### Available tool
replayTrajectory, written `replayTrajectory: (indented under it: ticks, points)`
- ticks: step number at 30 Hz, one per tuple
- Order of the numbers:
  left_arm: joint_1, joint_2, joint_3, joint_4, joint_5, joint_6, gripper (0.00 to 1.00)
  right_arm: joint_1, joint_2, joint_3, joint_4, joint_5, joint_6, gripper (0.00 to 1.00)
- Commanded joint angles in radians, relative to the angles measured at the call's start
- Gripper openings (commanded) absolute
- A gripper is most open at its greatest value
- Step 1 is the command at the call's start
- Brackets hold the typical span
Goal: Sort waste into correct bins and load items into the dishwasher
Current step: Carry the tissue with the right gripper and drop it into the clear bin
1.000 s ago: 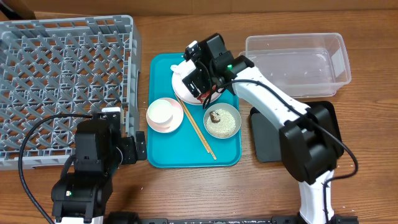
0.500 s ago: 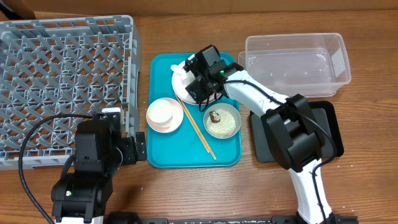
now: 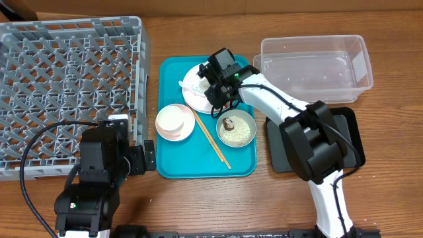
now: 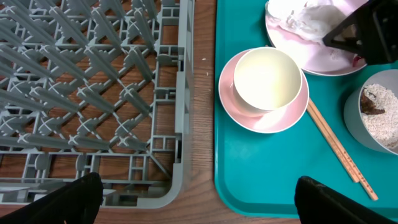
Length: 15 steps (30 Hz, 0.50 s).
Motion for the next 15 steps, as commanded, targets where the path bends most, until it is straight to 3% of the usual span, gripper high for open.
replayTrajectory:
  ticks: [1, 8, 15]
  points:
    - [-0.006, -0.003, 0.026, 0.002, 0.012, -0.014, 1.00, -0.005, -0.153, 0.063, -0.007, 0.000, 0.051, 0.04]
    - [-0.006, -0.003, 0.026, 0.002, 0.012, -0.014, 1.00, -0.114, -0.341, 0.063, -0.017, 0.088, 0.231, 0.04]
    - [-0.006, -0.003, 0.026, 0.002, 0.012, -0.015, 1.00, -0.296, -0.361, 0.061, -0.144, 0.144, 0.422, 0.04]
